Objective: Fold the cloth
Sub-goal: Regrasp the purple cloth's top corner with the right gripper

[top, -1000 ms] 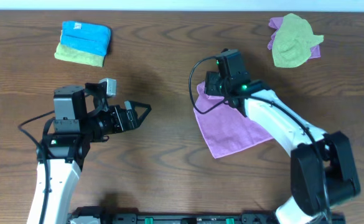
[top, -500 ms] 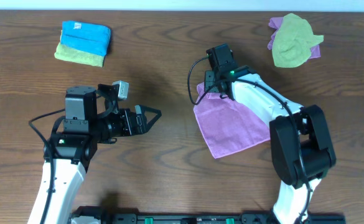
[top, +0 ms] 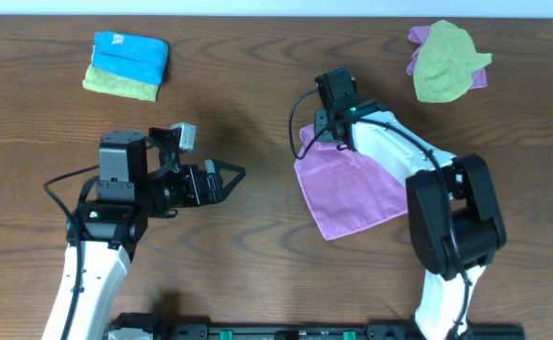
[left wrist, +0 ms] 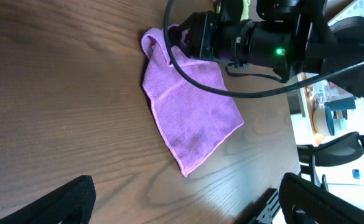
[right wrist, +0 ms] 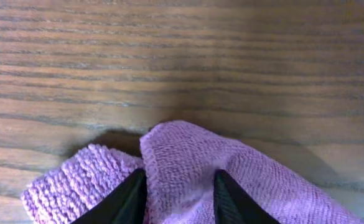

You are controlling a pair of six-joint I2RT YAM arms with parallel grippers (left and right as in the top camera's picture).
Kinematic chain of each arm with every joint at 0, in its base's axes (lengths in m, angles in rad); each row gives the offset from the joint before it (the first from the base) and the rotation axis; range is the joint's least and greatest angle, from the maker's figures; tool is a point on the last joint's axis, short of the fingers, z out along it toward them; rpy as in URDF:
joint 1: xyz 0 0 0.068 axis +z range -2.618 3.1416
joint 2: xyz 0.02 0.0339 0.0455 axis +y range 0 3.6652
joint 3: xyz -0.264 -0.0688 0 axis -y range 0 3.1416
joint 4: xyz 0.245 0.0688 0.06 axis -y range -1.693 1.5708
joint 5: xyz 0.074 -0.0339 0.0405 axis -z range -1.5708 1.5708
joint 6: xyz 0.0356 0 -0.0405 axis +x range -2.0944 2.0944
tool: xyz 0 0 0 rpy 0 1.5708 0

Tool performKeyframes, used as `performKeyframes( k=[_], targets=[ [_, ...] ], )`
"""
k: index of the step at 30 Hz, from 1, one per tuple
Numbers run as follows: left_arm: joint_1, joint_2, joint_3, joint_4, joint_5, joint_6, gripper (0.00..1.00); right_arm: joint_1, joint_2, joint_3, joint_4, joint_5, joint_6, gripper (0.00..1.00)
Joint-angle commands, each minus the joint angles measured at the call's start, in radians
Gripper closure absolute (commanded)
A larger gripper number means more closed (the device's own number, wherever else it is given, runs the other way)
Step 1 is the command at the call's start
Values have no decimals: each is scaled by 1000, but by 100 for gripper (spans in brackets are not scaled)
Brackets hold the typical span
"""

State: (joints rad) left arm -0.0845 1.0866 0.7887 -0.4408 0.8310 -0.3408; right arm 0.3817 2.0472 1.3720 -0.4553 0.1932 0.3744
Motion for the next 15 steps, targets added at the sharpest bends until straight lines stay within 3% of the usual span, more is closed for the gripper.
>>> performKeyframes(
  k=[1, 4, 15],
  targets=[
    [-3, -2, 19, -1, 0, -3, 5, -11, 8, 16, 15, 18, -23, 78],
    [-3, -2, 19, -1, 0, -3, 5, -11, 8, 21, 31, 20, -56, 99],
    [-3, -2, 19, -4, -4, 4, 5, -23, 6, 225, -43, 261, -126, 99]
  ],
)
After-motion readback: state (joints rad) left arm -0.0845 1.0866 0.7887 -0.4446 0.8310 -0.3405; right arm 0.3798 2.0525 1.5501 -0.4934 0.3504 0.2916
